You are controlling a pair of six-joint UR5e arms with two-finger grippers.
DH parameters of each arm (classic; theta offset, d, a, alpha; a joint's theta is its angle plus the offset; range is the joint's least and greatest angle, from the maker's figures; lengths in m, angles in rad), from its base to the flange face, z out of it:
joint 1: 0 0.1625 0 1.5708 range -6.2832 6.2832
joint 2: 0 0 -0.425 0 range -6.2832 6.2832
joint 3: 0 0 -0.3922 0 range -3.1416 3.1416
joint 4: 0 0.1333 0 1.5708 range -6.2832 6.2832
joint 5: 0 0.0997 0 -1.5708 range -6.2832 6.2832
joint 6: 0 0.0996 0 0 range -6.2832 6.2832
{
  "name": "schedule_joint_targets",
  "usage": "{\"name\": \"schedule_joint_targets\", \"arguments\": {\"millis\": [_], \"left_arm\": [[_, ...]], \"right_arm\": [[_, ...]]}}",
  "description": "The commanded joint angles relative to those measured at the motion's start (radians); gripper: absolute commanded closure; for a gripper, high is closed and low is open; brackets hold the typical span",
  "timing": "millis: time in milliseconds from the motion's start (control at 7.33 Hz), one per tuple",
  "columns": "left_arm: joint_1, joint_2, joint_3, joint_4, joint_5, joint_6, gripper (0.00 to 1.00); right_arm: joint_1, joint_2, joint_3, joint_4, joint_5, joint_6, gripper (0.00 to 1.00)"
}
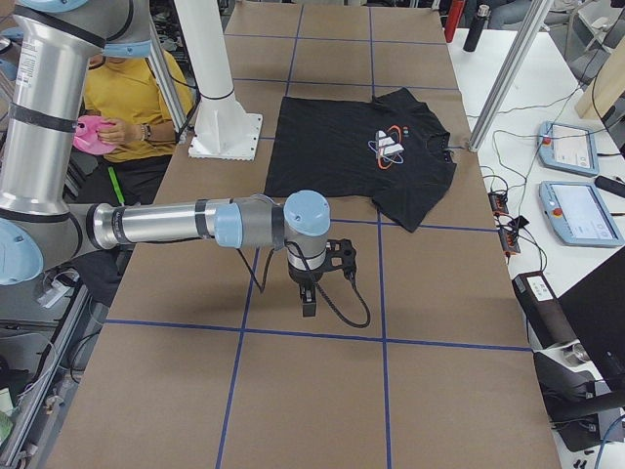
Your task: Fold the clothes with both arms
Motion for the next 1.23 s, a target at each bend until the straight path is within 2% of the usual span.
{"name": "schedule_joint_targets", "arguments": {"millis": [0,273,409,545,682,818,955,1091], "left_arm": [[0.0,-0.019,0.003,-0.133,-0.006,-0.001,0.0],[0.0,-0.128,0.037,-0.263,0.0,-0.001,0.0],[0.002,-0.204,0.071,-0.269,-0.001,-0.003,0.0],[0.002,-0.317,0.168,-0.274,-0.009,-0.004,0.0],[0.002,-0.384,0.236,-0.273,-0.009,-0.004,0.0],[0.003,-0.444,0.297,-0.273,-0.011,-0.055,0.0],[0.053,-0.465,0.296,-0.303,-0.009,-0.14,0.0],[0.116,-0.466,0.312,-0.382,-0.003,-0.165,0.0]], "right_arm": [[-0.001,0.035,0.007,0.002,0.002,0.005,0.0],[0.001,0.098,0.004,0.026,-0.003,0.004,0.0],[-0.001,0.121,-0.006,0.077,-0.003,0.005,0.0],[-0.001,0.165,-0.038,0.079,-0.003,0.008,0.0],[-0.001,0.214,-0.101,0.094,-0.001,0.011,0.0],[-0.002,0.25,-0.159,0.199,0.003,0.013,0.0],[-0.027,0.302,-0.231,0.25,0.011,0.021,0.0],[-0.059,0.365,-0.268,0.252,0.009,0.109,0.0]]}}
